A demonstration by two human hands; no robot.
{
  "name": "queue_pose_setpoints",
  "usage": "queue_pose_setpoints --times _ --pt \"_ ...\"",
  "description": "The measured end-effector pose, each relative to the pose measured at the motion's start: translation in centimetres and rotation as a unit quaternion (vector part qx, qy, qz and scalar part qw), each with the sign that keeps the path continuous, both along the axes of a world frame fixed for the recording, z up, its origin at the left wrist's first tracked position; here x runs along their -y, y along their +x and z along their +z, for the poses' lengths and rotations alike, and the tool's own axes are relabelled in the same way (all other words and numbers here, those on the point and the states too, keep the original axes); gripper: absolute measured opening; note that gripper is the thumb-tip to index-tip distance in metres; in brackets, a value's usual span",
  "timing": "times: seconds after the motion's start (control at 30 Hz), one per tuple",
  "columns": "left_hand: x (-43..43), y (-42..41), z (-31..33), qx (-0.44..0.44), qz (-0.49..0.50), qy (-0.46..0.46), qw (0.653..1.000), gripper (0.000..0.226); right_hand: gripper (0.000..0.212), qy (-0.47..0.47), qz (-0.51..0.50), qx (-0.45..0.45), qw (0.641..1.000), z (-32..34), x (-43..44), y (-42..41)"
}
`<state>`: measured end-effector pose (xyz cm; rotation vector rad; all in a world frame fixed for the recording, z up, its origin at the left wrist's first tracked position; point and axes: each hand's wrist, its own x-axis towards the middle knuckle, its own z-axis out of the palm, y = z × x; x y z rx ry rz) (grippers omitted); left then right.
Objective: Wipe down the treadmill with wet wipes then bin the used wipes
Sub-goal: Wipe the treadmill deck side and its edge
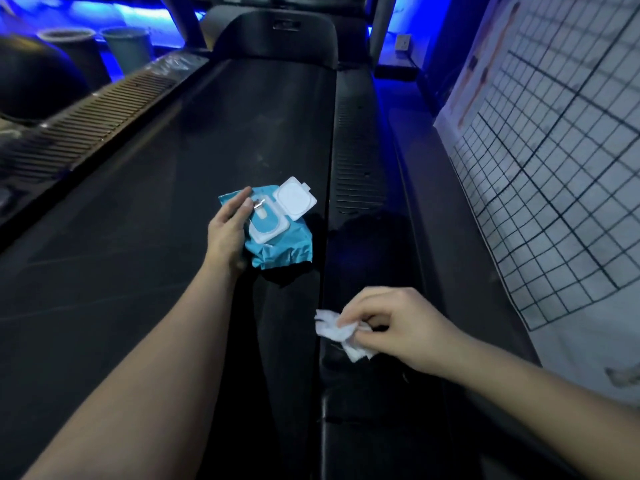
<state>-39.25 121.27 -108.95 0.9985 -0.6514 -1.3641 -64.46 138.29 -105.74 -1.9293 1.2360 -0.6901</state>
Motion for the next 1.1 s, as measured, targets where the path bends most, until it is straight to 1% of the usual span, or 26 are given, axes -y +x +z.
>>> queue_pose_setpoints --times 0.07,0.13,0.17,0.23,0.27,0.3,0.33,0.37,0.4,0.5,0.63,0.7,0.73,0.77,0.8,0.83,0.87,0.9,0.93,0.97,1.0,1.03,1.07,1.1 --pt "0.1 0.2 -0.2 -0.008 -0.003 0.000 1.000 0.028 0.025 -0.008 -0.076 0.048 0.996 -0.4 0.6 -0.2" --pt "0.2 0.3 -0.3 -0.004 -0.007 -0.001 1.000 0.027 0.032 -0.010 -0.145 0.075 0.986 -0.4 1.6 -0.7" --pt "0.3 0.2 -0.4 -0.007 -0.006 0.000 1.000 0.027 0.034 -0.020 -0.165 0.071 0.984 -0.3 2.0 -1.1" --pt "0.3 0.2 -0.4 -0.015 -0.009 -0.004 1.000 0.028 0.035 -0.052 -0.182 0.017 0.982 -0.3 3.0 -1.5" --pt "0.3 0.1 -0.3 -0.015 -0.010 -0.004 1.000 0.028 0.034 -0.074 -0.171 -0.044 0.981 -0.3 3.4 -1.6" --pt "0.3 0.1 -0.3 -0.013 -0.007 -0.004 1.000 0.028 0.032 -0.107 -0.147 -0.125 0.975 -0.3 3.8 -1.6" --pt "0.3 0.1 -0.4 -0.010 -0.006 -0.005 1.000 0.028 0.030 -0.144 -0.116 -0.197 0.963 -0.4 4.2 -1.5" --pt "0.3 0.1 -0.4 -0.007 -0.006 -0.008 1.000 0.029 0.029 -0.169 -0.087 -0.243 0.951 -0.5 4.6 -1.5" --pt "0.3 0.1 -0.4 -0.003 -0.007 -0.010 1.000 0.030 0.028 -0.163 -0.060 -0.261 0.950 -0.3 4.7 -1.5" --pt "0.3 0.1 -0.5 0.005 -0.008 -0.007 1.000 0.030 0.028 -0.080 0.019 -0.266 0.961 0.6 4.2 -1.2" --pt "0.2 0.1 -0.3 0.005 -0.008 -0.008 1.000 0.029 0.026 -0.044 0.114 -0.226 0.966 1.7 1.8 0.5" --pt "0.2 0.0 -0.2 0.005 -0.006 -0.008 1.000 0.029 0.024 0.010 0.172 -0.209 0.963 2.4 1.2 0.9" --pt "0.1 0.0 -0.2 0.006 -0.003 -0.008 1.000 0.029 0.022 0.048 0.184 -0.172 0.967 3.0 1.1 0.9" --pt "0.1 -0.1 -0.2 0.006 -0.002 -0.008 1.000 0.030 0.020 0.092 0.168 -0.106 0.976 3.7 1.4 0.7" --pt "0.1 -0.1 -0.1 0.006 -0.002 -0.008 1.000 0.030 0.020 0.128 0.124 -0.023 0.984 4.4 1.8 0.3" --pt "0.1 -0.1 -0.2 0.006 -0.002 -0.008 1.000 0.030 0.019 0.142 0.062 0.046 0.987 4.7 2.5 -0.5" --pt "0.0 -0.1 -0.2 0.005 -0.001 -0.008 1.000 0.030 0.019 0.136 -0.007 0.087 0.987 4.9 3.3 -1.6" --pt "0.0 0.0 -0.2 0.003 0.000 -0.008 1.000 0.030 0.019 0.110 -0.070 0.087 0.988 5.1 4.1 -2.7" --pt "0.0 -0.1 -0.2 0.004 -0.001 -0.008 1.000 0.030 0.019 0.075 -0.116 0.049 0.989 5.1 4.9 -3.8" --pt "0.1 -0.1 -0.2 0.008 -0.004 -0.008 1.000 0.030 0.018 0.035 -0.144 -0.017 0.989 5.0 5.4 -5.0" --pt "0.1 -0.2 -0.2 0.014 -0.007 -0.008 1.000 0.031 0.017 0.000 -0.152 -0.101 0.983 4.8 5.7 -6.0" --pt "0.1 -0.2 -0.2 0.018 -0.009 -0.011 1.000 0.031 0.016 -0.022 -0.147 -0.182 0.972 4.6 5.7 -6.6" --pt "0.0 -0.2 -0.2 0.024 -0.010 -0.013 1.000 0.031 0.014 -0.026 -0.130 -0.243 0.961 4.3 5.4 -6.9" --pt "0.0 -0.2 -0.2 0.028 -0.011 -0.013 0.999 0.031 0.012 -0.010 -0.113 -0.279 0.954 4.0 4.9 -6.8"
